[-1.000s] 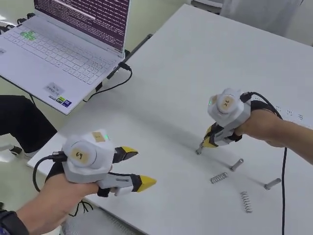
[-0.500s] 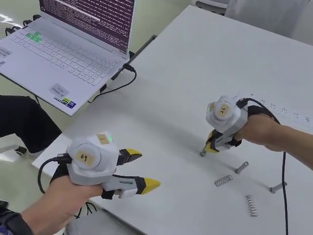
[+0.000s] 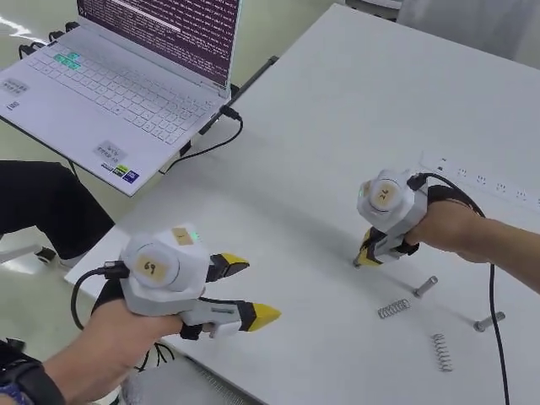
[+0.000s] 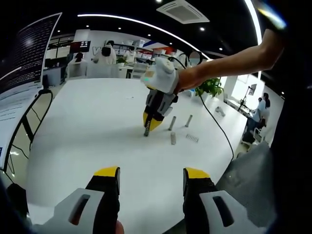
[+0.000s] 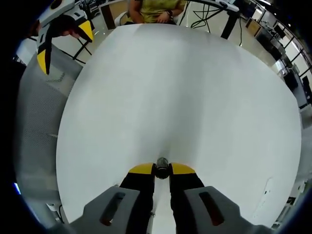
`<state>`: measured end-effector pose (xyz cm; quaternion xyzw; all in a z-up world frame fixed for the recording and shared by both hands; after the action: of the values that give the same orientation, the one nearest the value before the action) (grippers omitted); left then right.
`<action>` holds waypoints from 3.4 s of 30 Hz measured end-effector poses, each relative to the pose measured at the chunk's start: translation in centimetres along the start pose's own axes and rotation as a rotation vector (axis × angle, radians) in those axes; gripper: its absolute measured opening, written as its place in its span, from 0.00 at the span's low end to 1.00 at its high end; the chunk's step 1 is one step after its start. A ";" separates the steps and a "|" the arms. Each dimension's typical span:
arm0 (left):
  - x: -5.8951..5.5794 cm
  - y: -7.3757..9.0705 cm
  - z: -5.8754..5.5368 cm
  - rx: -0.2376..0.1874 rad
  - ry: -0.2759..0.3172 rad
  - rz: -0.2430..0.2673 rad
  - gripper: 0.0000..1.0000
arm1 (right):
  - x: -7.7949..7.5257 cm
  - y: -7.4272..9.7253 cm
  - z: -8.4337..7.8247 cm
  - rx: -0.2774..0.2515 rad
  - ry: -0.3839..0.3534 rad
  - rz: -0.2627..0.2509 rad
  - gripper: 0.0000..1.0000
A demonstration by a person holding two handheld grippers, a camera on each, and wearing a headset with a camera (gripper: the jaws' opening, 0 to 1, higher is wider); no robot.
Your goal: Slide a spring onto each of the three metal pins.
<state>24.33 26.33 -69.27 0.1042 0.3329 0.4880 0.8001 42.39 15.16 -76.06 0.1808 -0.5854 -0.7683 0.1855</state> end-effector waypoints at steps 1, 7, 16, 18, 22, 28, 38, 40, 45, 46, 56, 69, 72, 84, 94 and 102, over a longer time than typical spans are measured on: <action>0.0 0.0 0.0 0.000 0.001 0.001 0.47 | 0.0 0.0 0.0 -0.001 0.000 -0.001 0.09; 0.0 -0.1 0.1 0.001 0.000 -0.002 0.47 | -0.1 0.4 -0.1 -0.007 -0.017 -0.002 0.13; -0.1 -0.2 0.5 -0.003 -0.006 -0.004 0.47 | 0.0 1.3 -0.3 -0.014 -0.032 -0.005 0.22; -0.1 -0.2 0.6 -0.004 -0.008 -0.005 0.47 | 0.0 1.5 -0.4 -0.018 -0.035 -0.007 0.24; -0.1 -0.2 0.9 -0.004 -0.015 -0.006 0.48 | -0.4 2.3 -0.7 -0.028 -0.056 -0.026 0.26; -0.3 -0.3 1.0 0.005 -0.025 -0.013 0.50 | -0.5 3.6 -0.9 -0.054 -0.095 -0.047 0.27; -1.0 -0.4 1.4 0.012 -0.037 -0.026 0.52 | -0.7 5.7 -1.2 -0.109 -0.165 -0.100 0.30; -1.1 -0.4 1.3 0.013 -0.038 -0.029 0.52 | -0.6 6.2 -1.4 -0.116 -0.178 -0.112 0.31; -1.6 -0.5 1.1 0.021 -0.046 -0.037 0.52 | -0.4 7.4 -1.9 -0.149 -0.222 -0.147 0.32; -1.7 -0.5 1.1 0.023 -0.047 -0.039 0.53 | -0.4 7.6 -1.9 -0.156 -0.233 -0.153 0.32; -2.2 -0.5 1.2 0.034 -0.059 -0.051 0.53 | 0.8 9.9 -2.5 -0.236 -0.338 -0.220 0.37; -3.2 -0.9 1.6 0.041 -0.081 -0.073 0.53 | 3.4 11.3 -3.8 -0.326 -0.457 -0.299 0.41; -3.2 -0.8 1.6 0.044 -0.085 -0.074 0.53 | 3.9 11.7 -4.4 -0.335 -0.479 -0.313 0.43; -3.2 -0.5 1.6 0.048 -0.084 -0.070 0.53 | 6.2 14.1 -5.9 -0.469 -0.599 -0.414 0.46; -3.1 -0.4 2.0 0.047 -0.091 -0.068 0.53 | 9.4 14.1 -7.7 -0.496 -0.670 -0.445 0.52; -2.8 -0.2 2.1 0.045 -0.087 -0.058 0.53 | 12.5 14.4 -8.8 -0.527 -0.750 -0.477 0.55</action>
<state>25.00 24.22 -66.58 0.1334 0.3116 0.4521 0.8251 36.94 -1.90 -65.09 -0.0314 -0.3405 -0.9226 -0.1782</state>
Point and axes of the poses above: the centre of the closed fingertips' face, and the gripper's own axes: y roughly backward along the fingers, x roughly to its left, z roughly out of its top, the point moved 3 cm from there along y, roughly backward along the fingers, and after that the axes turned 15 degrees about y, right-handed, at the moved point
